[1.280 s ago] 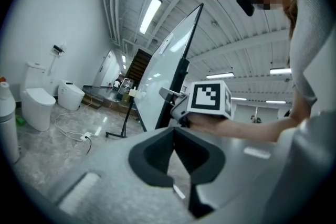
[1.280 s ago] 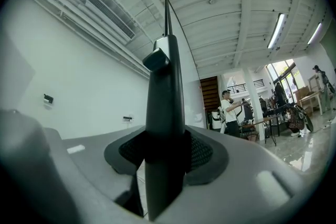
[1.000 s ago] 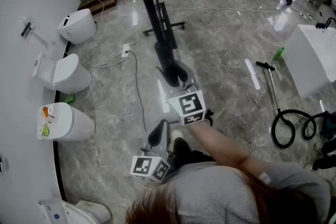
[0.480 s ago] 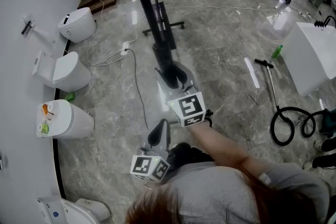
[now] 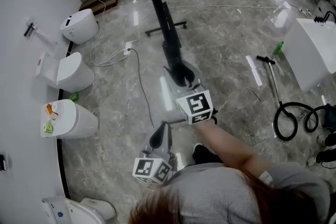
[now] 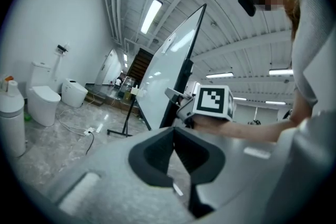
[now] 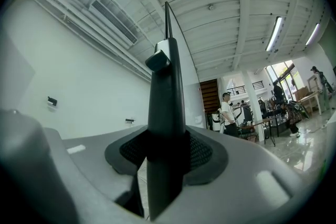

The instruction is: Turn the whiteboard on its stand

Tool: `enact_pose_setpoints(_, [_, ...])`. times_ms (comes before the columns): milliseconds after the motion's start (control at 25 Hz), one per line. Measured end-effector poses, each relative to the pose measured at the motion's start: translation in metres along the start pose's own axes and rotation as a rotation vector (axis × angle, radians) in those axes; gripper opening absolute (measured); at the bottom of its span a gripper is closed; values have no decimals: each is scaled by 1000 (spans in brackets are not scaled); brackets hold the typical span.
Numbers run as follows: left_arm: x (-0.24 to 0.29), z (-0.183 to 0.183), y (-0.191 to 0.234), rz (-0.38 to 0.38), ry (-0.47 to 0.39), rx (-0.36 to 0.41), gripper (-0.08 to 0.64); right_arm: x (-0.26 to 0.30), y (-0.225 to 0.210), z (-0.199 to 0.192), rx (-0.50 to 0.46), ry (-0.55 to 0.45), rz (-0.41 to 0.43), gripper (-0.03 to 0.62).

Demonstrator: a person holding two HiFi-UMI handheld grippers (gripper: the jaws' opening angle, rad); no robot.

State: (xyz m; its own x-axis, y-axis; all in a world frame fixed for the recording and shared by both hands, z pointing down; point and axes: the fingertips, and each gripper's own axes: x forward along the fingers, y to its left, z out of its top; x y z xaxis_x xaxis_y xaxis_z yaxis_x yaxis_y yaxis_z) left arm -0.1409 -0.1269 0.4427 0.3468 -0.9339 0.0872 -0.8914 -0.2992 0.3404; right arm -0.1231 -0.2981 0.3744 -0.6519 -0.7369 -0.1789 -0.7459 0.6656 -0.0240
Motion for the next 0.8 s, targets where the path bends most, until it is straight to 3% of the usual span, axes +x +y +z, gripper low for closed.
enact_pose_setpoints(800, [-67, -22, -26, -12, 31, -15, -5, -49, 19, 5, -13, 17, -36, 160])
